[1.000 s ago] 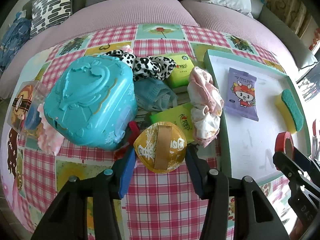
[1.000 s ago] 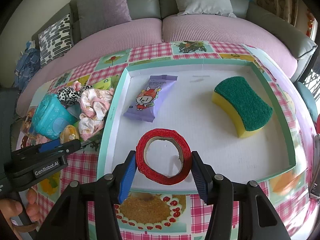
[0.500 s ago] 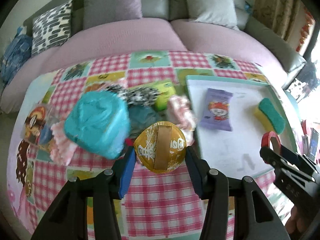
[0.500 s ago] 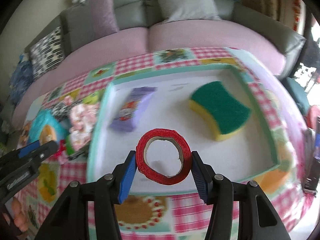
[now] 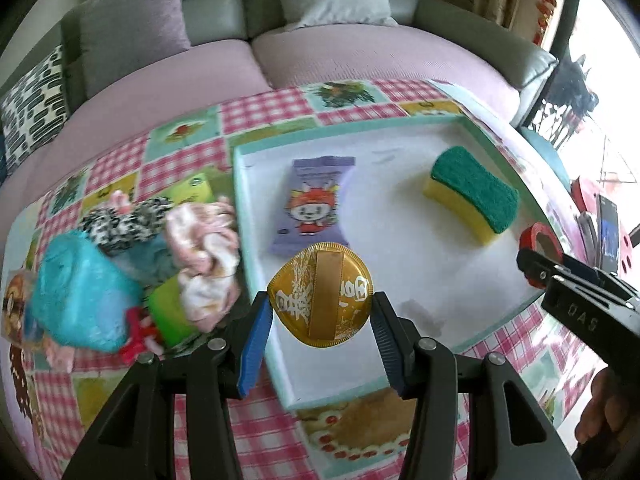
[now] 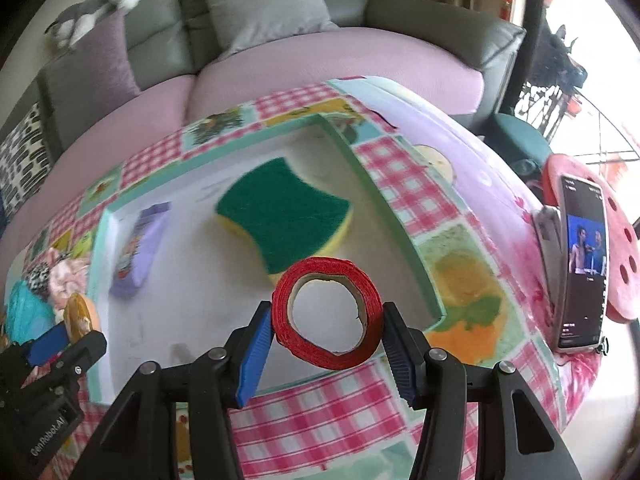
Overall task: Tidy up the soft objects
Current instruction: 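Lower the yellow container into the tray with the left tool while the right tool releases the tape roll there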
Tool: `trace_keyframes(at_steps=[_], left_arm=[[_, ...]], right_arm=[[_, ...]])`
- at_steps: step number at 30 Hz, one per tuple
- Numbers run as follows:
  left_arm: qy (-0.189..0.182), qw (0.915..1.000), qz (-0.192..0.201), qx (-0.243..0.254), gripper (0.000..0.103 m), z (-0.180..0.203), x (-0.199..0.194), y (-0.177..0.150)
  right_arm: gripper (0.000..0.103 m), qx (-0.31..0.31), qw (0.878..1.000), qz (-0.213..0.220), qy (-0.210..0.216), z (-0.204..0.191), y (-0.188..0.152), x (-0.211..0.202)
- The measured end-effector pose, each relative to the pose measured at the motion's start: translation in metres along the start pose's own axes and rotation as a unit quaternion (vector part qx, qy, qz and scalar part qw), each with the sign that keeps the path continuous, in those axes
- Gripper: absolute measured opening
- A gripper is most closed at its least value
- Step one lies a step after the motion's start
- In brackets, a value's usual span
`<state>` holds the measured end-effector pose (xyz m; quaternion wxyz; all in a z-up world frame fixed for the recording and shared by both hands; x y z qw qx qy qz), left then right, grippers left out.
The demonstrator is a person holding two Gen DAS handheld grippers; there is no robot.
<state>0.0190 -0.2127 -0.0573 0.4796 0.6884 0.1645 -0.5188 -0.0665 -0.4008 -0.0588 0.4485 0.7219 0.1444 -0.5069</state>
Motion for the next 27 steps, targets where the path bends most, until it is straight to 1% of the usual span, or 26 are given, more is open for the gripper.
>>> trace_keyframes(at_steps=[8,18,21,22,23,24,25,26,27], left_arm=[[0.001,0.9997,-0.021,0.012,0.052,0.01,0.025,-0.001],[-0.001,0.9998,-0.02,0.004,0.053,0.009,0.027,0.001],[-0.009,0.9997,-0.022,-0.001,0.054,0.008,0.026,0.003],[-0.011,0.9997,-0.022,-0.003,0.058,0.008,0.025,0.003],[-0.012,0.9997,-0.021,-0.005,0.066,0.007,0.024,0.004],[-0.012,0.9997,-0.019,-0.007,0.071,0.005,0.022,0.005],[-0.011,0.9998,-0.014,-0.009,0.077,0.004,0.02,0.006],[-0.009,0.9998,-0.011,-0.01,0.08,0.003,0.018,0.007],[-0.006,0.9999,-0.005,-0.013,0.082,0.0,0.016,0.008]], right_arm=[[0.056,0.005,1.0,-0.014,0.009,0.0,-0.001,0.019],[0.056,0.005,1.0,-0.015,0.005,0.0,-0.001,0.02],[0.057,0.003,1.0,-0.014,-0.001,0.002,0.0,0.018],[0.057,0.001,1.0,-0.014,-0.003,0.002,0.0,0.016],[0.059,-0.001,1.0,-0.013,-0.005,0.002,0.001,0.015],[0.061,-0.001,1.0,-0.011,-0.006,0.003,0.002,0.012],[0.07,0.0,1.0,-0.007,-0.004,0.003,0.003,0.009],[0.073,-0.001,1.0,-0.004,-0.002,0.003,0.004,0.007],[0.075,-0.003,1.0,0.0,0.0,0.002,0.005,0.003]])
Point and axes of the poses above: each gripper's, at about its wrist camera, not at the fingertips, and x roughly the way its jaws point, z to its right, y to its top, the point moved 7 cm from there along x, roughly the way its jaws point, and after that the axes turned 1 degree about y, right-handed, at the moved point
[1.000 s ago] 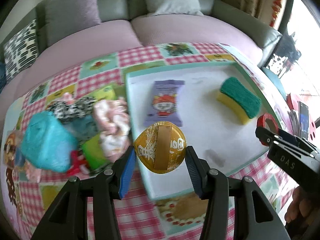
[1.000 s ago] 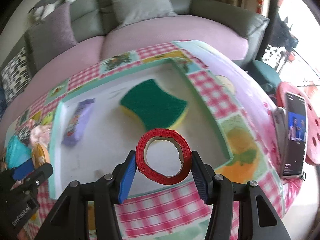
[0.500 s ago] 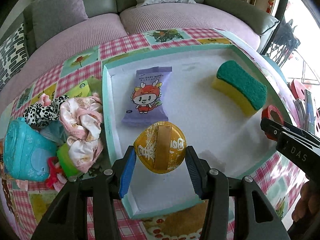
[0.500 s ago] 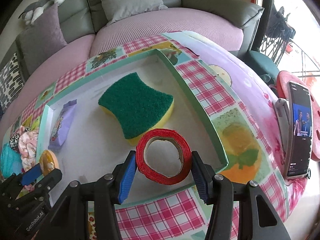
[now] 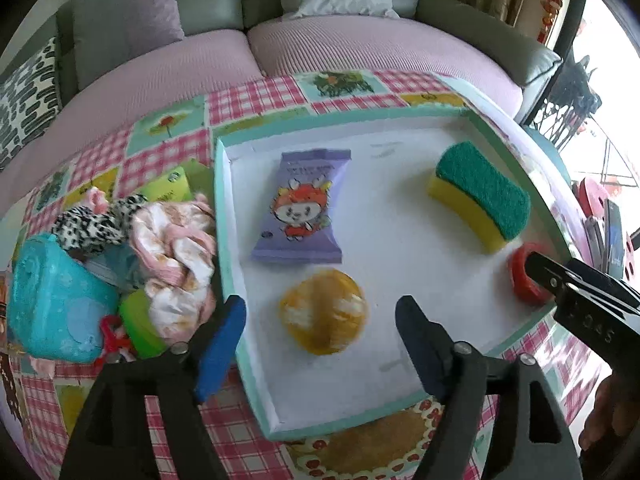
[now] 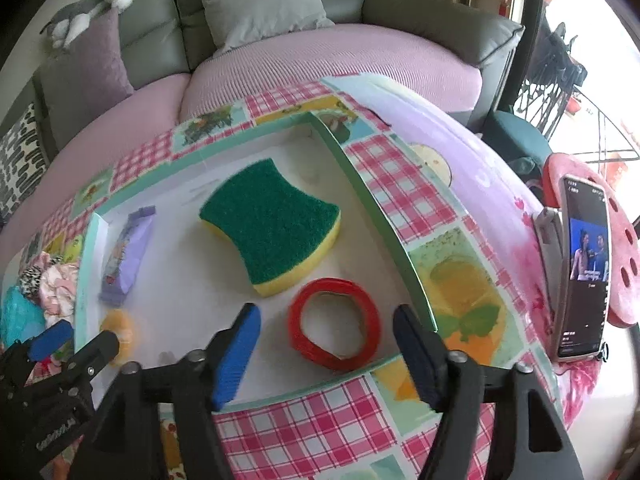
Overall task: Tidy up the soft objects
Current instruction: 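Lower the yellow container into the tray with the left tool while the right tool releases the tape roll there, then withdraw both open tools from the tray toward the pink towel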
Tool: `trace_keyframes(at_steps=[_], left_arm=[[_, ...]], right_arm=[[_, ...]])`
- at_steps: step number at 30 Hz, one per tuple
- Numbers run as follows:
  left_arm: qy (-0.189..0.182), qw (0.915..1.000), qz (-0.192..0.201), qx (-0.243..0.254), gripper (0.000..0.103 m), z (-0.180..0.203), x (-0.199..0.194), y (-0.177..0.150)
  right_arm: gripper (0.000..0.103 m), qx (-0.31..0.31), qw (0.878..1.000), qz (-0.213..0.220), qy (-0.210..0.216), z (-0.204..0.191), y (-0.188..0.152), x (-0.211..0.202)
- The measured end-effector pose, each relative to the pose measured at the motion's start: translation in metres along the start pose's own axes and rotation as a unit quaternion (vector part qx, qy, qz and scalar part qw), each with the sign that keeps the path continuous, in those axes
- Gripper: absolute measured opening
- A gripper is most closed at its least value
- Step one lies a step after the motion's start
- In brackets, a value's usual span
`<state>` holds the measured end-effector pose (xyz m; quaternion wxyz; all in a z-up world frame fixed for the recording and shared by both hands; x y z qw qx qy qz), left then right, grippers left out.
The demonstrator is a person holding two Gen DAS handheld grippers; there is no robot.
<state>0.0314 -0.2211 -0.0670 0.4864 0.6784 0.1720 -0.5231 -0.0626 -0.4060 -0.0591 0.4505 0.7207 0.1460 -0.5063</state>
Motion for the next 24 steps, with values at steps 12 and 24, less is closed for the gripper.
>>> trace_keyframes(at_steps=[12,24], left_arm=[[0.06,0.9937,0.049,-0.081,0.096,-0.054,-0.03,0.011],[0.079,0.9865,0.071,-0.125,0.096,-0.102,-0.074,0.003]], right_arm=[[0.103,-0.05,0.998,0.025,0.001,-0.018,0.004,-0.029],[0.103,-0.086,0.995,0.029,0.044,-0.061,-0.002,-0.039]])
Point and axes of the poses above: each gripper's, at about its wrist camera, not at the fingertips, and x roughly the way its jaws point, z to its right, y to its top, the point moved 7 cm from there along x, roughly the way its jaws point, and after that the axes turned 1 degree about y, right-handed, at the moved point
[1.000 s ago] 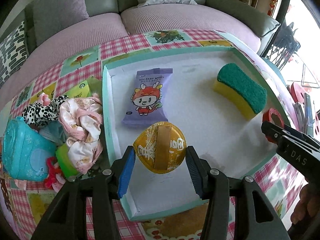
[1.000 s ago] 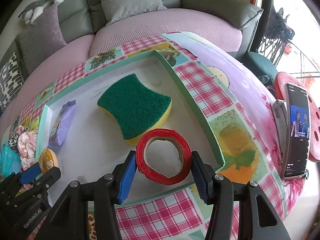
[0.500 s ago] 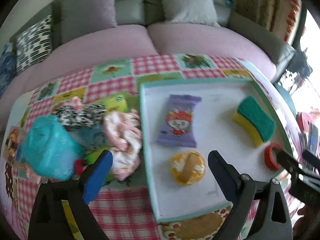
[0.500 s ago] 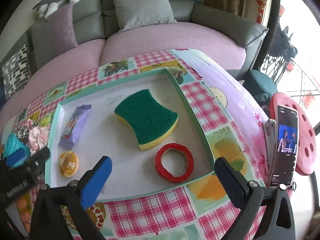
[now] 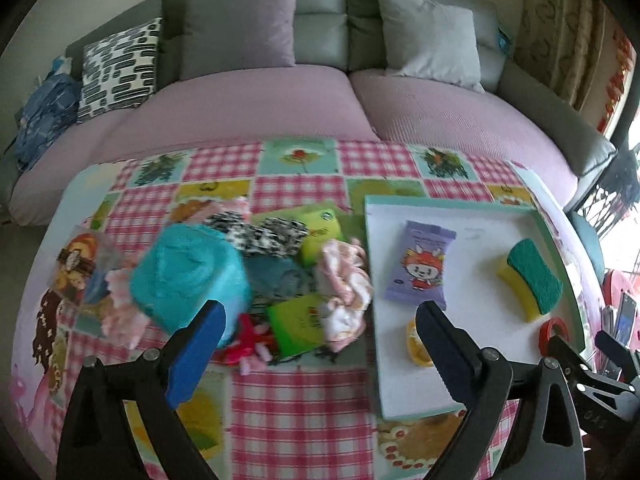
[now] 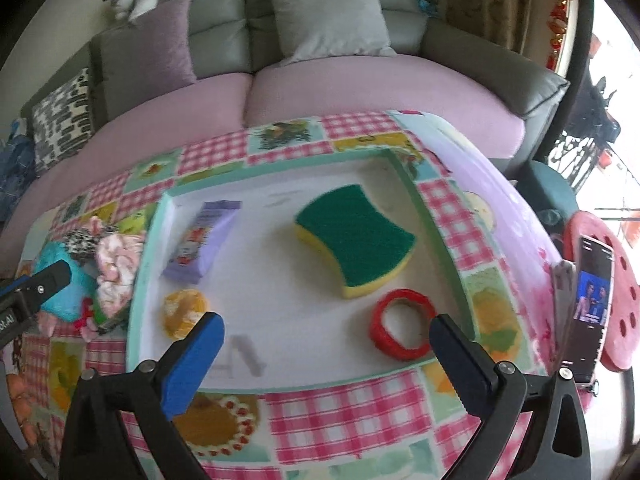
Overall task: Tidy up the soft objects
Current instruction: 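Withdraw both open tools from the tray toward the pink towel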
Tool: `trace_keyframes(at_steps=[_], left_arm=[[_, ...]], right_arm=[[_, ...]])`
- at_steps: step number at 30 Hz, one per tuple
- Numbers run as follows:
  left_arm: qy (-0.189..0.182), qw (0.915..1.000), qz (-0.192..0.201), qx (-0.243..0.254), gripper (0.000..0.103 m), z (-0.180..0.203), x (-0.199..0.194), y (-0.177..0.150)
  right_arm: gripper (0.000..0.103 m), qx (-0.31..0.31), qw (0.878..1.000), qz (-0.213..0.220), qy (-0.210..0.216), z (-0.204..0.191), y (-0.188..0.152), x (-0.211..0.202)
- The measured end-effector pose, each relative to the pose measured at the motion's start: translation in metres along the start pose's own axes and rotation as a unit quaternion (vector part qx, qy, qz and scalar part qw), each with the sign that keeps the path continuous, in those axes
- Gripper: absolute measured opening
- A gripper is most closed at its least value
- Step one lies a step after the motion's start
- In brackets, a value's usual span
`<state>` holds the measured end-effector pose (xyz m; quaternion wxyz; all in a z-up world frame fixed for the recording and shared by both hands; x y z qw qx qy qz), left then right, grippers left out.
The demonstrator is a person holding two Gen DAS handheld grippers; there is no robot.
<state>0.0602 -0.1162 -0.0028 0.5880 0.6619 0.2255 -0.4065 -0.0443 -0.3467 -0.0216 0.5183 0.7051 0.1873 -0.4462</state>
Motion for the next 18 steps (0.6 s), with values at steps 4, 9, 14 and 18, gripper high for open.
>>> trace_keyframes(at_steps=[4,9,14,18], left_arm=[[0.035,0.9989,0.014,-0.029,0.096,-0.041,-0.012,0.006],[0.093,0.9927,0.01,-0.075,0.096,-0.103,-0.017,0.002],[0.15,0.9815,0.003,-0.119,0.096,-0.166,-0.022,-0.009],[0.16,0.9758,-0.008,-0.149,0.096,-0.202,-0.021,-0.019]], right_arm=[[0.103,-0.015,1.0,-0.007,0.025,-0.024,-0.002,0.004],[0.103,-0.034,0.998,-0.014,0.043,-0.053,-0.005,0.01],[0.103,-0.056,0.996,-0.019,0.066,-0.088,-0.007,0.014],[0.103,-0.073,0.994,-0.019,0.085,-0.12,-0.007,0.017]])
Point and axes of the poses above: each gripper's, at about its wrist camera, not at the fingertips, and x roughly the way its jaws point, z to its right, y to its top, the point moved 7 cm from there along x, roughly the way its jaws point, and after that the axes turned 1 degree about y, right-handed, at the moved point
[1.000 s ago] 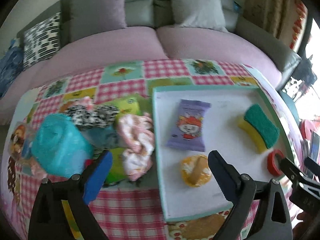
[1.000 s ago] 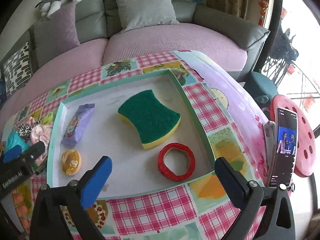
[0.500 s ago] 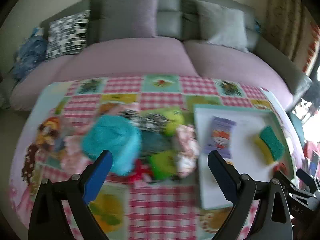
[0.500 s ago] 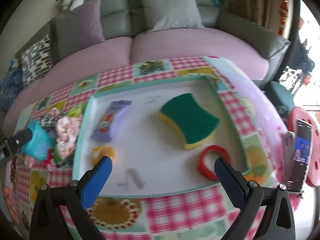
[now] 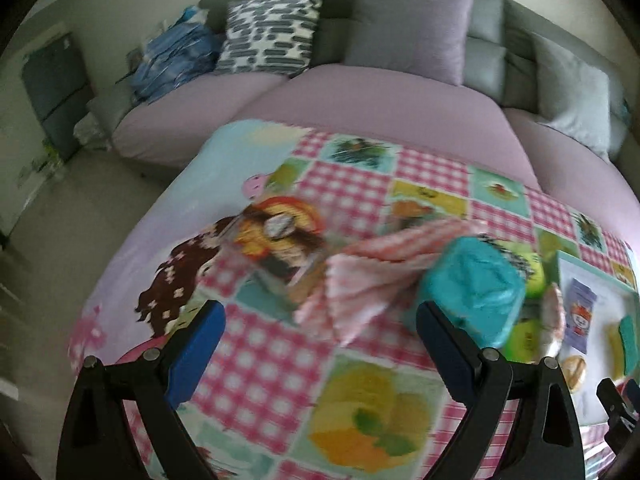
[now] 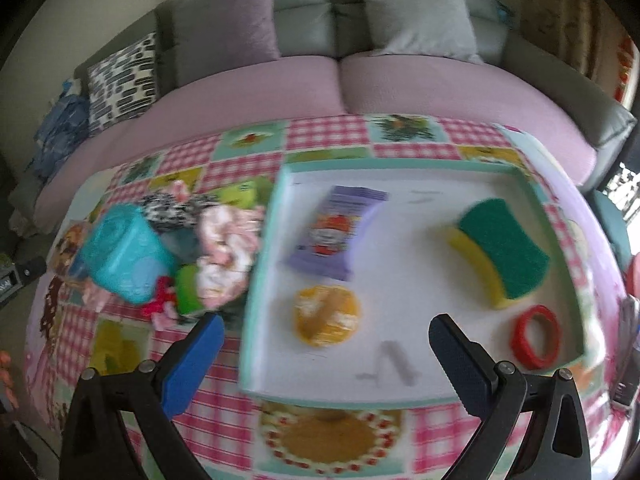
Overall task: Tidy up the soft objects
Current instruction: 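Withdraw both open tools from the tray toward the pink towel, then grasp the pink zigzag towel with the left tool while the right tool grasps the pink cloth bundle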
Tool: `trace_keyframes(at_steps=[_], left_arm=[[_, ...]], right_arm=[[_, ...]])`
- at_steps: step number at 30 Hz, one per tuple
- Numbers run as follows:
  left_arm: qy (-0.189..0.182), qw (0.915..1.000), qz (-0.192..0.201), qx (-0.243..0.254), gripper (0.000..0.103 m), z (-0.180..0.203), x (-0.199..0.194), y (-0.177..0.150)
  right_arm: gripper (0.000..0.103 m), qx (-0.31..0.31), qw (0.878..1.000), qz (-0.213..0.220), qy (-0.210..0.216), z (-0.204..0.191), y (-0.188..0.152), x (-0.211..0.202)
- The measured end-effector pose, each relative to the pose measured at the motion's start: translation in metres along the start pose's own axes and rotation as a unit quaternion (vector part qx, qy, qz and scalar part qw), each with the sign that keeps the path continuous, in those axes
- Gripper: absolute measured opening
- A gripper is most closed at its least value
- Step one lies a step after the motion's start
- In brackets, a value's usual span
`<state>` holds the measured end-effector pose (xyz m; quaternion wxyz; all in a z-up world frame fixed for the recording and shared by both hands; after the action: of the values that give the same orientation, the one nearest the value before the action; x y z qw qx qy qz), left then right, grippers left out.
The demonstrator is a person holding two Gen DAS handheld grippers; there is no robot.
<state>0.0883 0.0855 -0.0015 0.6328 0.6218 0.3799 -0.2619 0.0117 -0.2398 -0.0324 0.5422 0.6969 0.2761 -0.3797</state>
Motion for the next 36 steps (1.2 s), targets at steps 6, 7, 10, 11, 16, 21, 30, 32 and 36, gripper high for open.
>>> trace_keyframes(at_steps=[6,7,10,11,16,21,30,32,36], left_arm=[[0.0,0.9994,-0.019,-0.03,0.096,-0.03,0.017,-0.001],[-0.003,0.9992,-0.021,-0.034,0.096,-0.032,0.021,-0.002],[-0.019,0.9983,-0.031,-0.045,0.096,-0.03,0.033,-0.002],[-0.029,0.9977,-0.036,-0.051,0.096,-0.028,0.039,-0.002],[-0.057,0.9957,-0.05,-0.055,0.096,-0.011,0.063,-0.003],[-0.06,0.9949,-0.065,-0.048,0.096,-0.001,0.08,0.0],[-0.079,0.988,-0.112,-0.071,0.096,0.012,0.109,-0.008],[-0.087,0.9854,-0.12,-0.084,0.096,0.01,0.113,-0.009],[-0.074,0.9836,-0.133,-0.097,0.096,0.003,0.118,-0.015]], right_arm=[[0.103,-0.049,0.999,-0.007,0.019,-0.049,0.001,0.014],[0.103,-0.054,0.998,-0.009,0.021,-0.054,0.002,0.016],[0.103,-0.065,0.998,-0.014,0.018,-0.065,0.004,0.025],[0.103,-0.07,0.997,-0.013,0.015,-0.067,0.006,0.027],[0.103,-0.075,0.997,-0.01,0.004,-0.069,0.017,0.041],[0.1,-0.066,0.998,-0.013,-0.001,-0.064,0.025,0.054],[0.086,-0.071,0.997,-0.019,0.003,-0.068,0.026,0.068],[0.081,-0.073,0.997,-0.021,0.007,-0.07,0.024,0.07],[0.073,-0.076,0.997,-0.025,0.01,-0.073,0.021,0.071]])
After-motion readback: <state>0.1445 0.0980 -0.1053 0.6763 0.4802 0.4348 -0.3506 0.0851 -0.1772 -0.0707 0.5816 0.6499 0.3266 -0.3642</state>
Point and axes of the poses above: each gripper's, at about its wrist camera, not at the fingertips, and x roughly the way its jaws point, z to its right, y to its top, the point moved 7 cm from there along x, roughly the way its jaws point, and after that the axes turned 1 degree about y, right-handed, at the moved point
